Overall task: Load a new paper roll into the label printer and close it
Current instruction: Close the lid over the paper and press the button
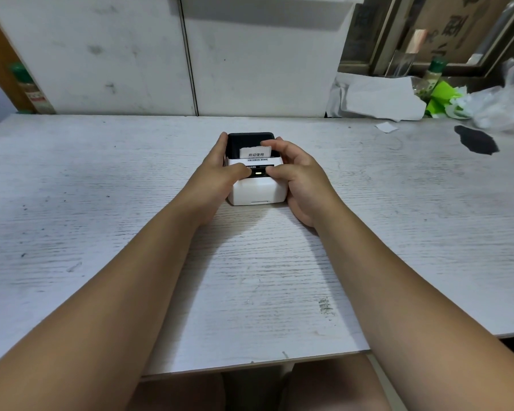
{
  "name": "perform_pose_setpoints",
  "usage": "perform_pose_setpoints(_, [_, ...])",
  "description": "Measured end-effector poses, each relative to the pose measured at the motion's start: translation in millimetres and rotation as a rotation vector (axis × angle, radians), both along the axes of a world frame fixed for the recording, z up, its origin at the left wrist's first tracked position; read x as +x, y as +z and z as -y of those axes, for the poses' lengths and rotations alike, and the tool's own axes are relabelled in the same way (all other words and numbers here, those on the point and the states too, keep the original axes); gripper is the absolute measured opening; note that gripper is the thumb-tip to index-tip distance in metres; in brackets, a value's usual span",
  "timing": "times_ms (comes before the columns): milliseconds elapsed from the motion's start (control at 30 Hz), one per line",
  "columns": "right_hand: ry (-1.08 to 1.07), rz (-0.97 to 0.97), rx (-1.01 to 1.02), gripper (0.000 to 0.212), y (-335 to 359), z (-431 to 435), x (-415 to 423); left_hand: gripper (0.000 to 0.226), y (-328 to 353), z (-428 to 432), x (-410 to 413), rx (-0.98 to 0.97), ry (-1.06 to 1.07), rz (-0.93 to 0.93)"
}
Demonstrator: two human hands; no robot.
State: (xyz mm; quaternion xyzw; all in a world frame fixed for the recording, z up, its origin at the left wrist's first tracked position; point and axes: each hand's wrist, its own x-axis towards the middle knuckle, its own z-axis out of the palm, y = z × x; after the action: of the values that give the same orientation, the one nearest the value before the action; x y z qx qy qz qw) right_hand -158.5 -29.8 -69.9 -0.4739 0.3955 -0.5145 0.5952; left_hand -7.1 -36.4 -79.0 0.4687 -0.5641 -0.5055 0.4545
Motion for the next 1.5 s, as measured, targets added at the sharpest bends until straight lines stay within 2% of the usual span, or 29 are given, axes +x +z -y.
perform_pose_setpoints(867, [-0.008,-0.004,-0.017,0.042,-7,6,-1,0.049,1,-3,-1,0.004,0.011,0.014])
perform_pose_setpoints(1000, [-0.013,0.006,-0.008,0.035,-6,5,-1,0.045,3,-5,-2,-0.001,0.032,0.027])
perform_pose_setpoints(1100, [-0.067,-0.032,-0.027,0.029,-8,5,3,0.036,5,-9,-7,-0.034,0.105,0.059])
perform_pose_setpoints(1233, [-0.221,-0.199,-0.109,0.031,-16,3,11,0.035,5,-14,-13,-0.096,0.152,0.103])
perform_pose_setpoints(1500, [-0.236,-0.257,-0.144,0.029,-18,1,8,0.035,2,-22,-10,-0.157,0.228,0.147])
